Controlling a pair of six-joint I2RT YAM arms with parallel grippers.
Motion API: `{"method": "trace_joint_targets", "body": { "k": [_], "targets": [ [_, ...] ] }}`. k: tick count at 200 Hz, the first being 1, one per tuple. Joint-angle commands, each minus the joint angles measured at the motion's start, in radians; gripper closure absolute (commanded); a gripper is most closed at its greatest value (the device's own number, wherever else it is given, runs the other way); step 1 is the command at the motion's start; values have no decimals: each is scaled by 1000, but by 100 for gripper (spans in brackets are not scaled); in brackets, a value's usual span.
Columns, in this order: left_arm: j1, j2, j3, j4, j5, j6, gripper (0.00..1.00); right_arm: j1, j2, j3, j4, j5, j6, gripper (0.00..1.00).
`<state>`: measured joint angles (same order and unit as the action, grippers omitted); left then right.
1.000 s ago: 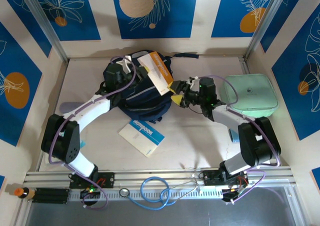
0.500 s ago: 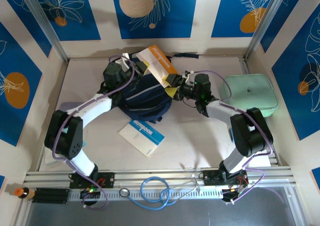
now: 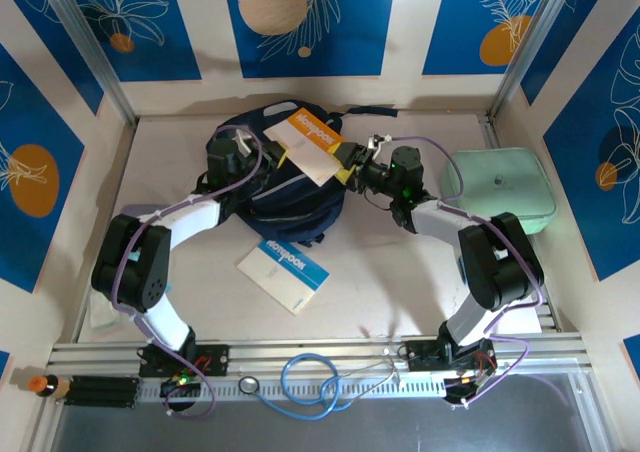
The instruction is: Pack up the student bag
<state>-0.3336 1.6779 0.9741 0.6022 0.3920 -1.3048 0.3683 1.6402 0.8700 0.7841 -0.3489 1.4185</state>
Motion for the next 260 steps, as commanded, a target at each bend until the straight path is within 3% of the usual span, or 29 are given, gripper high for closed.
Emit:
{"method": "trace_joint_targets", "body": {
  "k": [1, 45, 68, 96, 119, 139, 168, 186, 206, 238, 260],
  "targets": [
    [10, -45, -16, -24, 29, 42, 100, -4, 9, 26, -5, 20, -29, 47],
    [11, -15, 25, -48, 103, 76, 100, -1, 19, 18, -56, 29, -45, 66],
    [11, -9, 28, -56, 109, 90, 95, -5, 25, 28, -108, 22, -59, 82],
    [16, -34, 41, -175, 92, 198, 66, -14, 0, 39, -214, 41, -112, 100],
    [12, -71, 81, -398, 38, 406, 40, -27, -52, 23, -266, 67, -176, 100],
    [-11, -84, 157, -655, -51, 652, 23, -49, -114, 0, -328, 85, -243, 100],
    [-61, -63, 243, -874, -133, 956, 0, -99, -205, -43, -428, 109, -314, 100],
    [-97, -7, 340, -1031, -190, 1087, 0, -135, -267, -73, -491, 134, -350, 100],
    [-160, 73, 445, -1177, -328, 1211, 0, -163, -335, -93, -578, 176, -398, 100],
    [-253, 162, 527, -1246, -440, 1358, 0, -188, -429, -123, -671, 238, -436, 100],
    [-282, 226, 593, -1289, -469, 1379, 9, -212, -468, -150, -688, 246, -434, 100]
  ]
}}
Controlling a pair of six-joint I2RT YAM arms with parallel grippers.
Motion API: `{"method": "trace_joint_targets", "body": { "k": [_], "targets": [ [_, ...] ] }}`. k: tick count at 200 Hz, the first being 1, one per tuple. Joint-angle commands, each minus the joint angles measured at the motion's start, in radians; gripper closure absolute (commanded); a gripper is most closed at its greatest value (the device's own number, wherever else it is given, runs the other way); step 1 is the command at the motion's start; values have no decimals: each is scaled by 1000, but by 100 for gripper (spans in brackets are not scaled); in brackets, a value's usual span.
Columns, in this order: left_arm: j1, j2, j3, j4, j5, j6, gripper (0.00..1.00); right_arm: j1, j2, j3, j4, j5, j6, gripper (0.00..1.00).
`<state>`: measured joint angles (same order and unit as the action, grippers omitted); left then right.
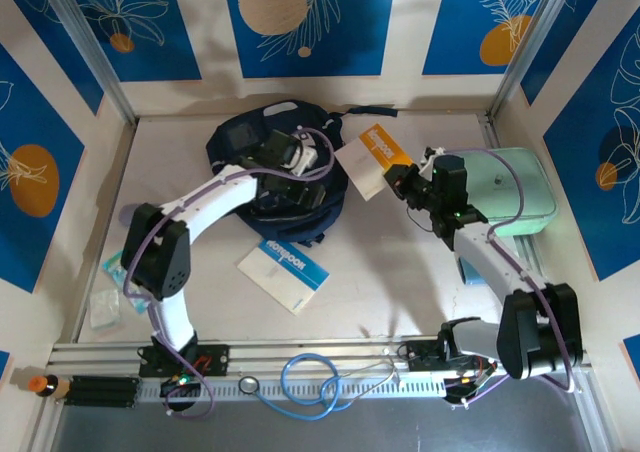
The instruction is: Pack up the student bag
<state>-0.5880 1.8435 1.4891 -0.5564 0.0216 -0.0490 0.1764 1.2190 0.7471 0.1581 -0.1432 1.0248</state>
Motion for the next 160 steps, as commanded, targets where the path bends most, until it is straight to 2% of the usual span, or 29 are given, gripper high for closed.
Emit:
{"method": "trace_joint_targets", "body": {
  "k": [1, 78, 100, 124, 160],
  "targets": [
    [-30, 62, 81, -133, -99, 123, 10, -21, -48, -29, -64, 41, -40, 100],
    [-50, 197, 226, -257, -214, 112, 26, -32, -67, -57, -85, 29, -9, 100],
    [-50, 221, 247, -273, -224, 124, 32, -32, -69, -61, -89, 27, -5, 100],
    [-51, 251, 278, -307, -245, 127, 43, -31, -73, -64, -98, 29, 3, 100],
    [-51, 264, 286, -303, -302, 121, 51, -32, -75, -63, -104, 17, 29, 100]
  ]
}}
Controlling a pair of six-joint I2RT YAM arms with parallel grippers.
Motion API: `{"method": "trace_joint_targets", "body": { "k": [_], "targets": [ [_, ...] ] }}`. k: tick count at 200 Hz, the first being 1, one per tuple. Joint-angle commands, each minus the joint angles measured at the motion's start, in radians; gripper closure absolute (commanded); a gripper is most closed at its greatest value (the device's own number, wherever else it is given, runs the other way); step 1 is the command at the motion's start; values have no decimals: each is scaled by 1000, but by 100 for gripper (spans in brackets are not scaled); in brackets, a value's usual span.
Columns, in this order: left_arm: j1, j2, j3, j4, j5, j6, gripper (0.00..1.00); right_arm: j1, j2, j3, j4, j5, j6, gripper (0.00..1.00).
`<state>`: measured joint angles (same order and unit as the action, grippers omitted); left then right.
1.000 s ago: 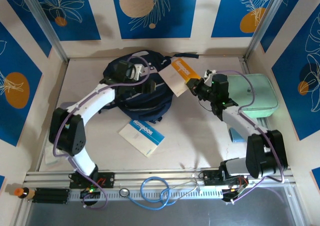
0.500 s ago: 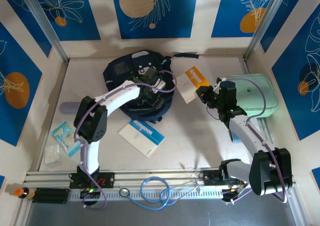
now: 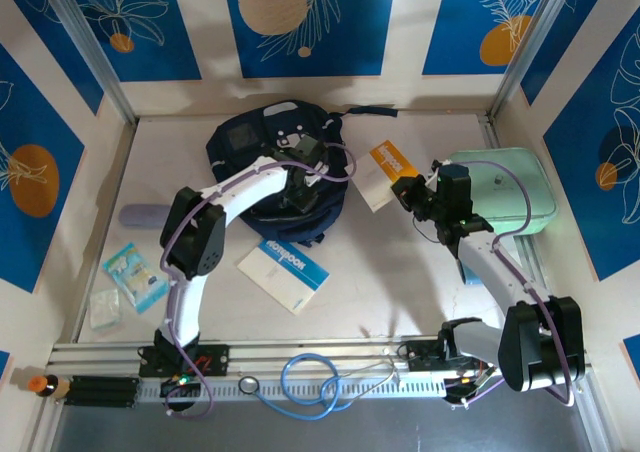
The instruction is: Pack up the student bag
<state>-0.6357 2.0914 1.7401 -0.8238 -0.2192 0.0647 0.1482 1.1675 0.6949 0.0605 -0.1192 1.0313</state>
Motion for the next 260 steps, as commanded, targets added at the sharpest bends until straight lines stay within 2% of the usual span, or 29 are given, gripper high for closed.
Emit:
{"method": "trace_joint_targets", "body": {
  "k": [1, 15, 41, 103, 116, 144, 168, 197, 223, 260],
  "targets": [
    [-3, 16, 35, -35, -62, 7, 51, -4, -23, -11, -6, -7, 22, 100],
    [-4, 23, 47, -36, -96, -12, 58, -1, -20, -8, -5, -11, 26, 100],
    [-5, 42, 87, -65, -140, -43, 63, 5, -20, -3, -7, -7, 27, 100],
    [-5, 42, 88, -74, -146, -40, 76, 7, -27, 10, -51, 9, 18, 100],
    [-5, 40, 87, -74, -146, -36, 81, 5, -31, 9, -56, 14, 14, 100],
    [-5, 12, 87, -62, -150, -37, 100, 4, -46, 16, -78, 30, -4, 100],
    [-4, -63, 70, -24, -149, -37, 100, 2, -73, 28, -138, 53, -51, 100],
    [-5, -196, -2, 96, -163, -37, 100, 3, -120, 15, -185, 75, -114, 100],
    [-5, -302, -75, 225, -144, -21, 100, 12, -186, -41, -132, 29, -134, 100],
    [-8, -402, -145, 369, -68, -9, 100, 77, -279, -153, -4, -5, -87, 100]
  ]
}}
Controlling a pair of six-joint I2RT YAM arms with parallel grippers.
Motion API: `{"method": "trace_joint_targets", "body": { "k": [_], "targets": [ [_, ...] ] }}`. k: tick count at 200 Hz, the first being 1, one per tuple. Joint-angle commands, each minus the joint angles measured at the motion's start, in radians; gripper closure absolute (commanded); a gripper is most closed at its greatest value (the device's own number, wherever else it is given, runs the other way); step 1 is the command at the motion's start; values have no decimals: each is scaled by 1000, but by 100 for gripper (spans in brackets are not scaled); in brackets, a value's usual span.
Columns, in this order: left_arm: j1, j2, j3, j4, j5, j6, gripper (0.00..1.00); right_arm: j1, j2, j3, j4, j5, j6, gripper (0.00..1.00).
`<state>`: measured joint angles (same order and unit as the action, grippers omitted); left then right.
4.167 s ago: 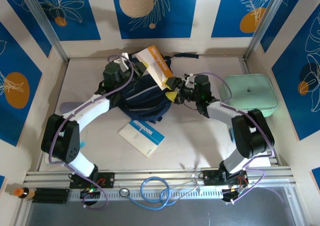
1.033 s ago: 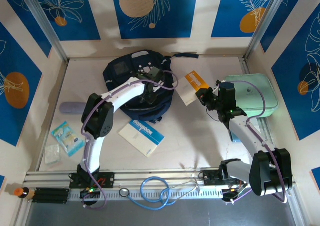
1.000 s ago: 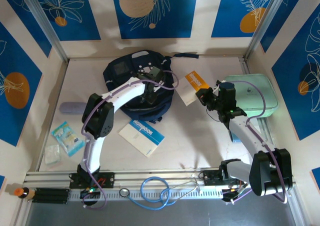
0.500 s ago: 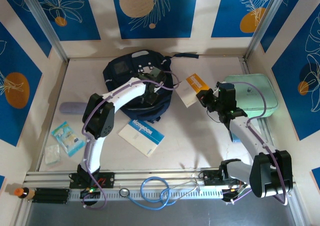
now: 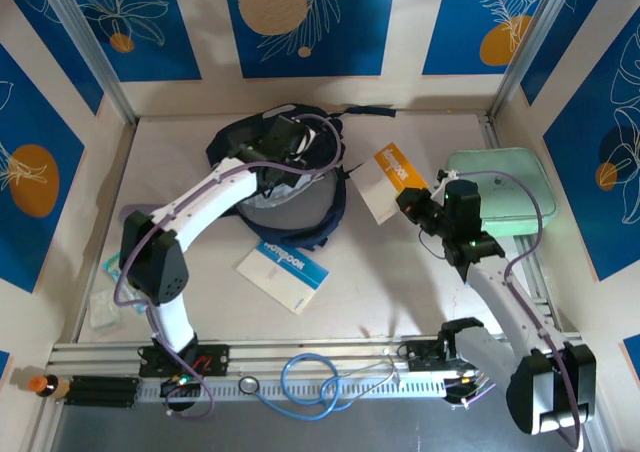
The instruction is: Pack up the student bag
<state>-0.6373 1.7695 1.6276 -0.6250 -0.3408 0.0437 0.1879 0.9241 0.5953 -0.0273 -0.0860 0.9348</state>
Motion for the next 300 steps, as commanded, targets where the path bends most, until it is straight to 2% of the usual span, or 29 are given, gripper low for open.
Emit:
{"method": "trace_joint_targets", "body": {
  "k": [1, 52, 108, 163, 196, 227, 272, 300],
  "targets": [
    [-6, -82, -34, 173, 56, 12, 100, 41, -36, -54, 85, -39, 11, 100],
    [-10, -97, -35, 240, 103, -8, 100, 175, 57, -97, 251, -27, 122, 100],
    [-9, -99, -17, 239, 115, -35, 100, 269, 333, 55, 403, 8, 153, 100],
    [-10, -122, 7, 248, 146, -54, 100, 280, 638, 250, 457, 56, 219, 100],
    [-9, -122, 9, 248, 145, -59, 100, 306, 810, 378, 428, 109, 270, 100],
    [-10, -121, 20, 256, 168, -88, 100, 333, 939, 459, 473, 175, 300, 100],
    [-10, -117, 41, 259, 181, -93, 100, 347, 1057, 516, 542, 197, 367, 100],
    [-10, -109, 38, 260, 180, -93, 100, 354, 1102, 531, 612, 160, 398, 98]
  ]
}}
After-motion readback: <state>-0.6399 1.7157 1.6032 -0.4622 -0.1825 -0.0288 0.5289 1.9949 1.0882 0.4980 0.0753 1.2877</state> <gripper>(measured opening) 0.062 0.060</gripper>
